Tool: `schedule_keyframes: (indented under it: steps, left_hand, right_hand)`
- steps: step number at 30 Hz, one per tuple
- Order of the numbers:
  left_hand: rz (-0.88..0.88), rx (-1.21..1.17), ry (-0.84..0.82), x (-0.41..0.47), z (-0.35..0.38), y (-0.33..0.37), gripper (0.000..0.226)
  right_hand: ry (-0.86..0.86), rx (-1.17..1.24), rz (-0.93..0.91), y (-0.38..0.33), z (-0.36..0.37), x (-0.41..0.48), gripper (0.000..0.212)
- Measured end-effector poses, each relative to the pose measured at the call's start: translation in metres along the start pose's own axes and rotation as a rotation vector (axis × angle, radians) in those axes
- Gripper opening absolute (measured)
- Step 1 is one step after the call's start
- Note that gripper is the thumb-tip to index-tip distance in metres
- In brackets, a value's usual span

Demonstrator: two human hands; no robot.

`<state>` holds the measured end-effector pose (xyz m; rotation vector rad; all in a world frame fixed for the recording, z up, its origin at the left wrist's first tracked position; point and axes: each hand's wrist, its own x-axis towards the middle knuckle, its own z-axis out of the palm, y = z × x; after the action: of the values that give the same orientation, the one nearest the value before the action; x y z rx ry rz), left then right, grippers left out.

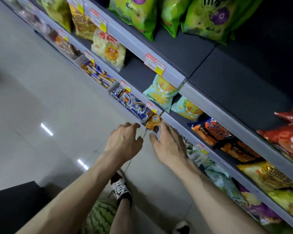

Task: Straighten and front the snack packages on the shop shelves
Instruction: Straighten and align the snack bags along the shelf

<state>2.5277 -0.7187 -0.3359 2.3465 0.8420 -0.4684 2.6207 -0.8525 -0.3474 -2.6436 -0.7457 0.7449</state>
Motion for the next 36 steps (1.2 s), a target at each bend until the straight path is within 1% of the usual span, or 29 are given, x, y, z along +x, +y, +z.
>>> schedule_keyframes:
  steps: [5, 8, 13, 19, 22, 27, 31, 36]
  left_hand:
    - [-0.063, -0.046, 0.159, 0.023, -0.064, -0.049, 0.050]
    - [-0.108, -0.054, 0.203, 0.039, -0.093, -0.080, 0.049]
    - [-0.180, -0.033, 0.122, 0.069, -0.119, -0.124, 0.050]
    - [-0.205, -0.088, 0.085, 0.108, -0.144, -0.155, 0.049]
    - [-0.200, -0.092, 0.086, 0.133, -0.159, -0.172, 0.049]
    - [-0.184, -0.085, 0.094, 0.187, -0.191, -0.204, 0.048]
    - [-0.175, -0.044, 0.098, 0.241, -0.217, -0.231, 0.040]
    - [-0.238, -0.162, 0.145, 0.284, -0.254, -0.260, 0.038]
  right_hand:
    - [0.021, -0.070, -0.113, -0.080, 0.003, 0.043, 0.051]
    - [0.031, -0.118, -0.151, -0.121, 0.006, 0.069, 0.054]
    - [-0.013, -0.139, -0.143, -0.163, 0.020, 0.107, 0.058]
    - [-0.119, -0.157, -0.138, -0.195, 0.038, 0.147, 0.049]
    - [-0.144, -0.182, -0.141, -0.209, 0.045, 0.172, 0.049]
    - [-0.159, -0.189, -0.171, -0.245, 0.059, 0.228, 0.049]
    - [-0.126, -0.153, -0.190, -0.287, 0.066, 0.282, 0.050]
    - [-0.086, -0.103, -0.177, -0.336, 0.067, 0.331, 0.046]
